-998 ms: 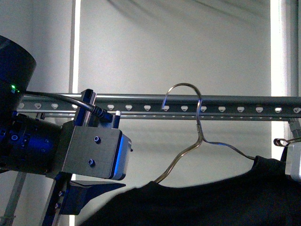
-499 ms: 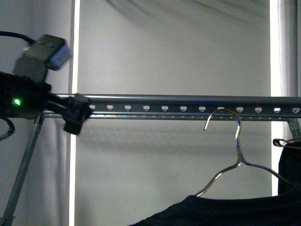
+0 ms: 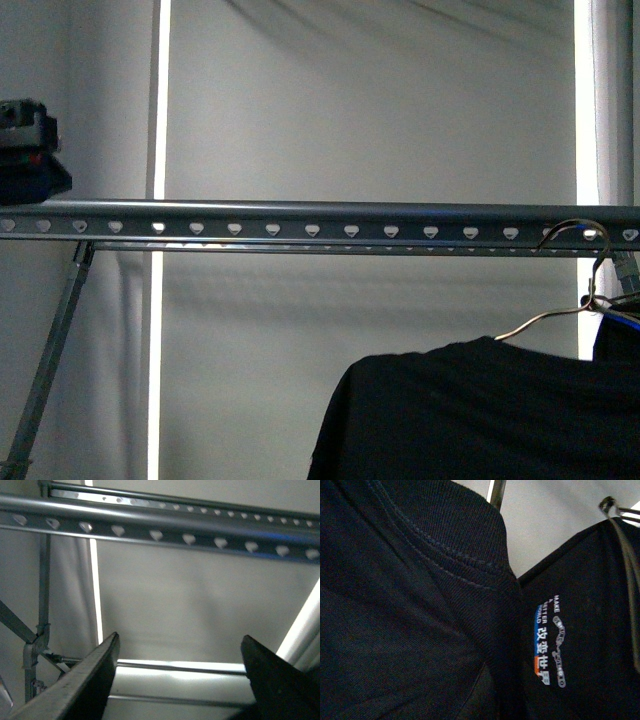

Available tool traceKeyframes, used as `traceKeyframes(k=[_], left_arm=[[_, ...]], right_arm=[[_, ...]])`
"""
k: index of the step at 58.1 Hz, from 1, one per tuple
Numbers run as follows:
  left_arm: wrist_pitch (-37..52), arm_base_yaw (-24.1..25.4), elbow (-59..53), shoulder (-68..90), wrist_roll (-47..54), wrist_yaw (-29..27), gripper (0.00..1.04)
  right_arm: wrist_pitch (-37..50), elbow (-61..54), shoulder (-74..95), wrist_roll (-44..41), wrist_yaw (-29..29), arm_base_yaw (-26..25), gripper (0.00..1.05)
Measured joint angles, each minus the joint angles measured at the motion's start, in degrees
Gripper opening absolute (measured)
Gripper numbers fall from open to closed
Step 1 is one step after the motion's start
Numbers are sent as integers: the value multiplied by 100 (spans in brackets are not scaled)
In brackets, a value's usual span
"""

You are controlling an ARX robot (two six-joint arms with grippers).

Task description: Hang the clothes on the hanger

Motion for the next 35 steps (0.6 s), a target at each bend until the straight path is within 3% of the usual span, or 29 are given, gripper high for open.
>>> traceKeyframes(k=[12,21,35], left_arm=[[623,-35,-1635,-787,186,22,41],[1158,-17,-2905,-1386,238,17,5],[1447,-17,-3877,-2044,251,20,4]], right_arm=[[-446,726,118,164,155,-33,3],[-1156,1867,739,332,511,-61,3],[-1757,3058,1342,339,1021,-46,3]])
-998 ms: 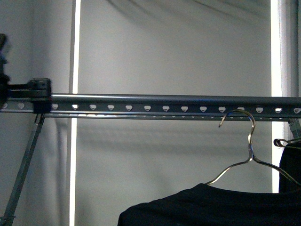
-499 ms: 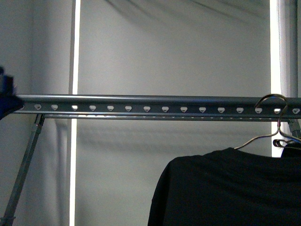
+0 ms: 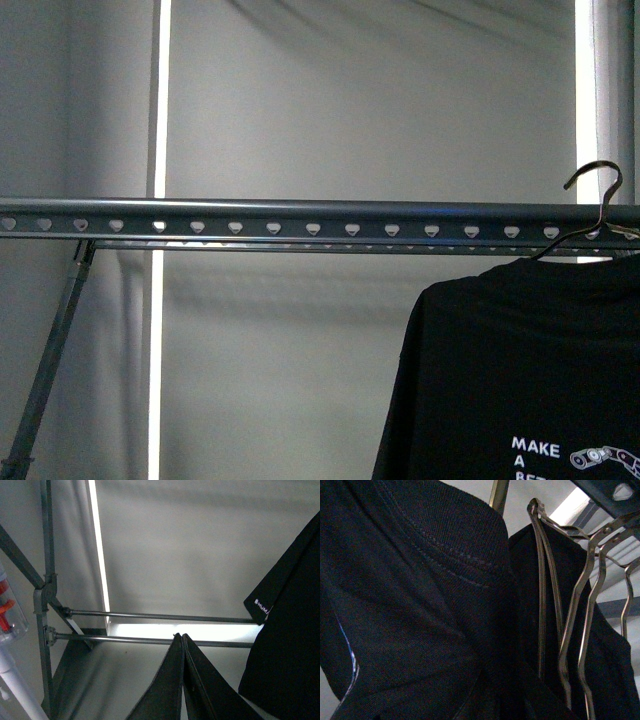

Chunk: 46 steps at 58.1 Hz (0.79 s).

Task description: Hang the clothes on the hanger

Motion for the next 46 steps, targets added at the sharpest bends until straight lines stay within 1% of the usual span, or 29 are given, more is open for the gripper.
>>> traceKeyframes(k=[17,34,43,46], left_arm=[[22,0,-686,-675,0,0,4],[-280,0,-1180,-1484,0,0,4],[-540,0,-1340,-1912,2,0,4],[-643,0,-1390,-2068,4,0,4]], right_arm=[[-612,973,605,-46,520,175,3],[-1019,2087,1419,-518,1453,448,3],[-1069,2520,1565,-789,1897,715,3],[-1104,2623,1591,-872,1965,822,3]])
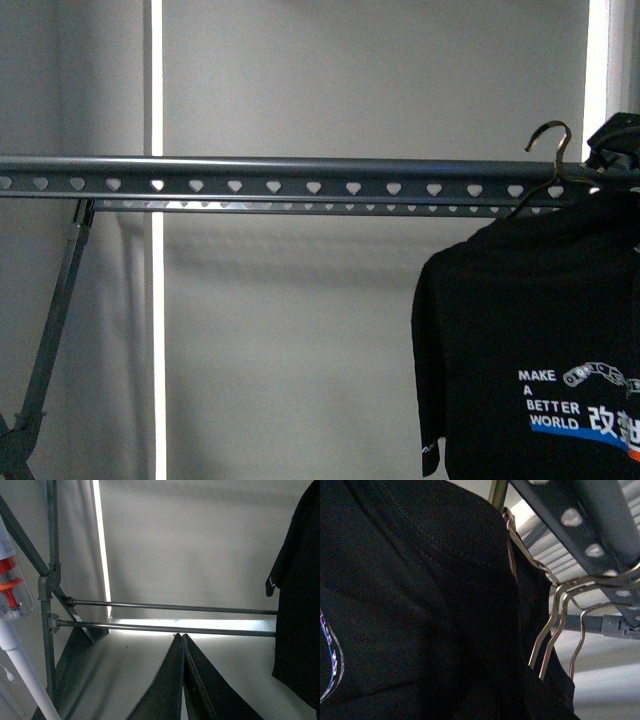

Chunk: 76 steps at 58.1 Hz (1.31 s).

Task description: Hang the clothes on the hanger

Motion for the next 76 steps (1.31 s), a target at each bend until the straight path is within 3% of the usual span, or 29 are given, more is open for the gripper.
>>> traceKeyframes(k=[23,43,49,59,65,76], left_arm=[[-474,0,-227,-844,13,-4,4],[-1099,0,-227,-1469,13,-4,4],[-1233,0,-227,-1602,13,-7,4],[-1429,0,-227,-1797,13,-4,4],[-2267,0,-225,-2444,13,0,4],[-2437,0,-225,-2765,13,-2,4]], right_arm=[[-26,-13,376,-713,752,400,3],[417,-835,155,-992,774,426,3],[680,-1279,-68,-957,566,455,18],[1241,-2221,-656,-413,-310,529,44],[1825,-2931,-1307,-9,-857,560,60],[2839,-4548,-3362,1438,-2229,358,92]])
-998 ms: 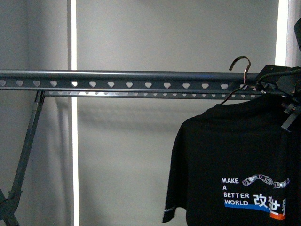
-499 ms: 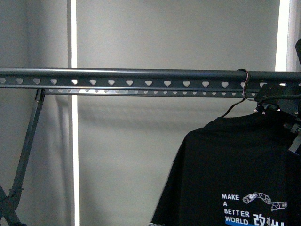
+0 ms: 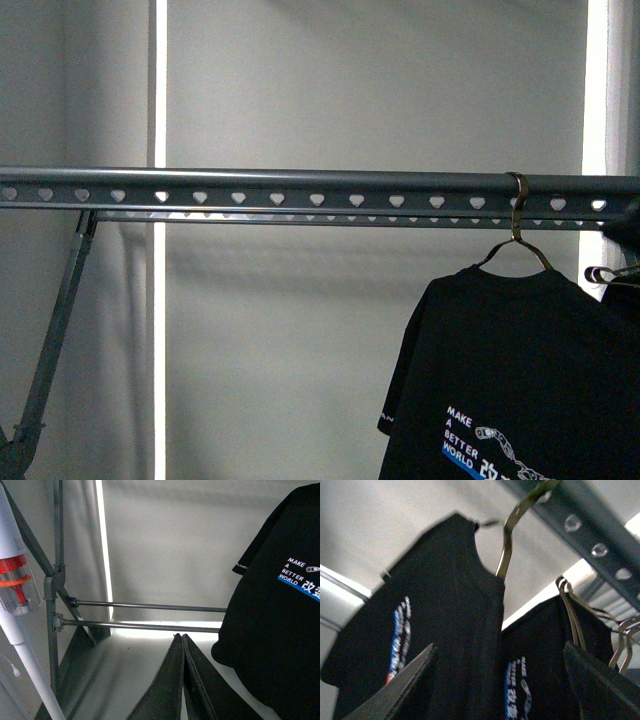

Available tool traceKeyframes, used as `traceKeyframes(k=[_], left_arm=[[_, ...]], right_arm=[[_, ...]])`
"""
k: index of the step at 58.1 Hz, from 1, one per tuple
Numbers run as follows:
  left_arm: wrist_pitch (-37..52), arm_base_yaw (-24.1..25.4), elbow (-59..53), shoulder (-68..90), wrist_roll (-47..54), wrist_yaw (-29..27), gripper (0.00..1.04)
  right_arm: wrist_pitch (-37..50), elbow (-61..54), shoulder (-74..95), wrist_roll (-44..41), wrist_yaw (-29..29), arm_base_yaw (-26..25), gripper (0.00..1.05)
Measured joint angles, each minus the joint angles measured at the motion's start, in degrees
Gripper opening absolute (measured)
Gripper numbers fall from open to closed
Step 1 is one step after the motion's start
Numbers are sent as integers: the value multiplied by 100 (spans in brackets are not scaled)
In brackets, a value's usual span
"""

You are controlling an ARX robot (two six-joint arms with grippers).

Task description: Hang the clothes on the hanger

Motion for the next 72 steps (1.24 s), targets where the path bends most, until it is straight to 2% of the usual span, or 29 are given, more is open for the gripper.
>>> traceKeyframes(k=[3,8,10,16,18,26,30,33,40,58,64,72], left_arm=[[-4,0,0,0,0,0,4],[-4,0,0,-4,0,2,4],[-4,0,0,-4,2,2,4],[-4,0,0,-4,0,2,4],[-4,0,0,-4,0,-2,4],[-4,0,0,-9,0,0,4],[-4,0,0,-9,0,0,4],[-4,0,0,-9,0,0,4],[-4,0,0,-9,0,-4,4],[-4,0,0,-9,0,0,4],[-4,0,0,-9,0,-4,4],[-4,0,0,-13,0,0,4]], right_arm=[[138,-595,-793,730,-522,-243,99],[439,-2044,-2487,2234,-1482,-894,97],[330,-2559,-3121,2699,-1602,-1067,96],[-911,-3254,-4262,2767,-675,-964,81],[-1073,-3464,-4516,2767,-450,-905,74],[-1058,-3934,-4918,2778,-144,-669,49],[-1054,-4133,-5082,2789,444,-251,35],[-1029,-4282,-5230,2791,492,-13,23],[-1005,-4485,-5423,2789,531,37,2],[-1062,-4900,-5939,2791,544,39,2],[-1764,-4977,-6544,2791,542,42,2],[-1810,-5016,-6795,2791,542,42,2]])
